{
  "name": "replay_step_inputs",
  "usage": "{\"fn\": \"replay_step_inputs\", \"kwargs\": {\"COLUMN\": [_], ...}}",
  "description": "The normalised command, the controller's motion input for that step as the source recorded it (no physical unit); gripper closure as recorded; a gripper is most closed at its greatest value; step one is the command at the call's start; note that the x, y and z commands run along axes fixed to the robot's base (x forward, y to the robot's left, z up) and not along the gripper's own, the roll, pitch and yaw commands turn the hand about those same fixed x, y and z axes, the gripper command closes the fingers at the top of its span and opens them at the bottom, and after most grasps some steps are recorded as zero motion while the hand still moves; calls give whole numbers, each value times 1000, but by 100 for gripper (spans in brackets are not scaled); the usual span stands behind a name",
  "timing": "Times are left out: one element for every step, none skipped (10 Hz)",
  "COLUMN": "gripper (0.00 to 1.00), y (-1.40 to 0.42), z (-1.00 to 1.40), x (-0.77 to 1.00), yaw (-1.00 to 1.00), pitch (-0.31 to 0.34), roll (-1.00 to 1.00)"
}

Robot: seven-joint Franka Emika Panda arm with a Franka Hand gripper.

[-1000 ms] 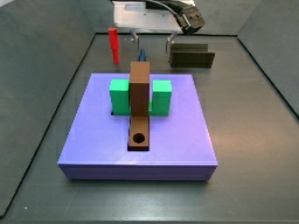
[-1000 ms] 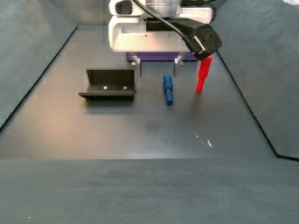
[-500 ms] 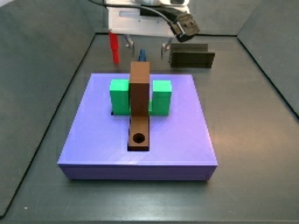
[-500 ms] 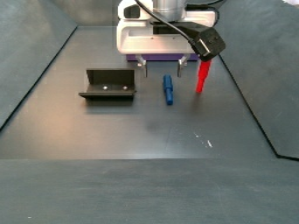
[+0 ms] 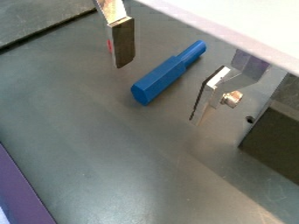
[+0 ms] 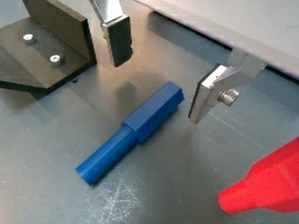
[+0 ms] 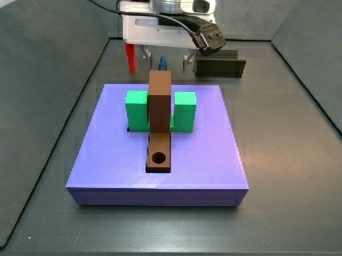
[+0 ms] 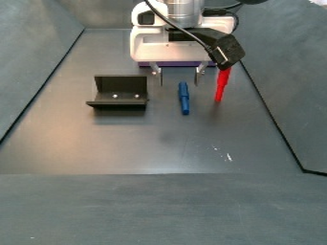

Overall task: Pick up the blue object. Move up. Place the blue object on the fixture. Regrasp the blue object. Move to above the board. Insert the blue object.
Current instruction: Pick up the blue object.

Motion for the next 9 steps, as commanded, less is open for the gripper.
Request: {"fn": "replay_step_inputs", "kwargs": {"gripper": [0,0,0,0,0,0,0,0,0], "y": [-37,-9,-49,-69,-109,-77,-69,-60,-60], "z": [-54,0,0,-23,0,0,0,-9,-37], "x": [111,223,257,134,74,83,37,3,40], "yaw": [0,0,0,0,0,0,0,3,89], "pitch": [0,11,26,1,0,20,0,0,-9], "roll": [91,83,89,93,100,107,137,186,207]}}
